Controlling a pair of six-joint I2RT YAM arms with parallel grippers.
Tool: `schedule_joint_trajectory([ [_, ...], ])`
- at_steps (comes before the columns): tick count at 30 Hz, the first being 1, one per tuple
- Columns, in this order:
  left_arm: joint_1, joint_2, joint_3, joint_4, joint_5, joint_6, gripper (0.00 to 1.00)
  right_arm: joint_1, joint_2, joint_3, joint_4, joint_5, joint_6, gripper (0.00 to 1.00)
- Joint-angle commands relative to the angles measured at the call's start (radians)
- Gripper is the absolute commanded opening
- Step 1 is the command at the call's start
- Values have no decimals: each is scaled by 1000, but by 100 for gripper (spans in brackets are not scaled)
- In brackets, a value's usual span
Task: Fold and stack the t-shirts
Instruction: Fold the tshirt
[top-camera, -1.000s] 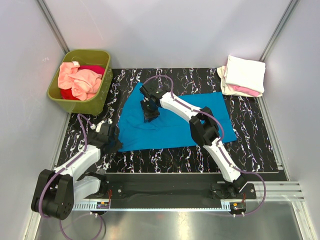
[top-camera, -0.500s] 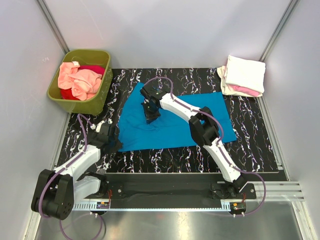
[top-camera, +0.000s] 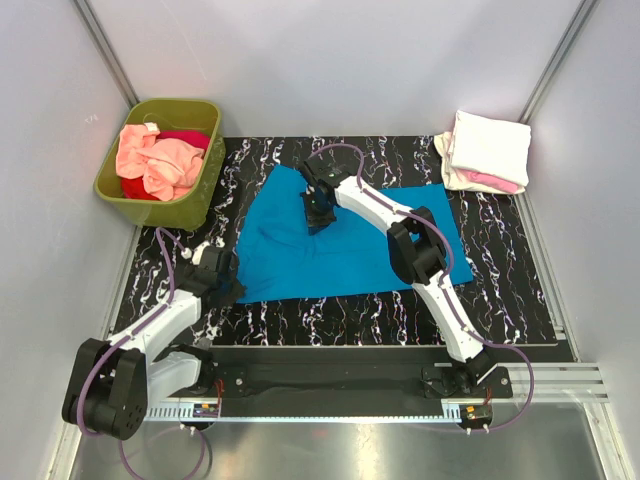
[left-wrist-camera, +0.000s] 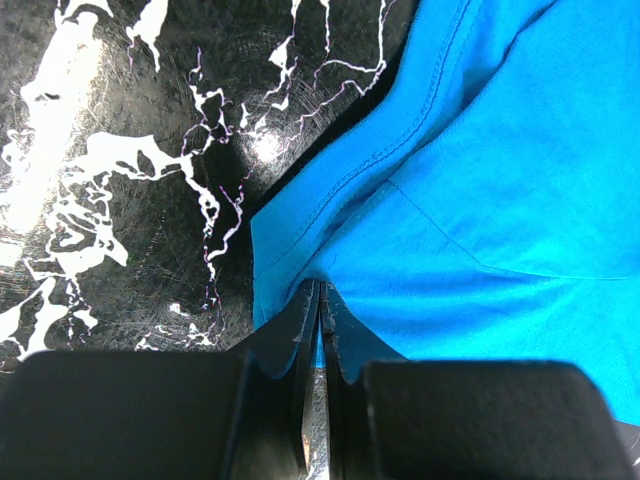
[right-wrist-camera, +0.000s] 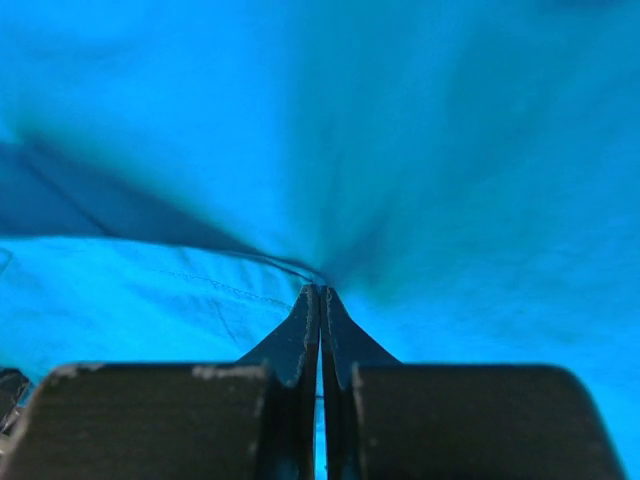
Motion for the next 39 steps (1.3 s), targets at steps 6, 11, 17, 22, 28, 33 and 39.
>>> schedule_joint_trajectory([
  [6,-8,18,-28,-53,-46,0,9,-7,-34,-35,46,32,39,0],
  [11,-8,30,-22,-61,-46,-1,8,-7,-31,-21,25,35,42,27],
  [17,-8,38,1,-117,-40,-4,3,-29,-120,-27,-21,159,16,78],
  [22,-9,-17,84,-226,-48,31,39,-115,-340,-173,-18,205,26,83],
  [28,-9,-68,259,-319,-121,98,62,-257,-706,-602,104,228,92,88],
  [33,-28,47,326,-195,-20,150,64,-366,-862,-944,147,223,175,88],
  [39,-52,278,372,-98,60,149,62,-464,-798,-1149,232,95,189,88],
])
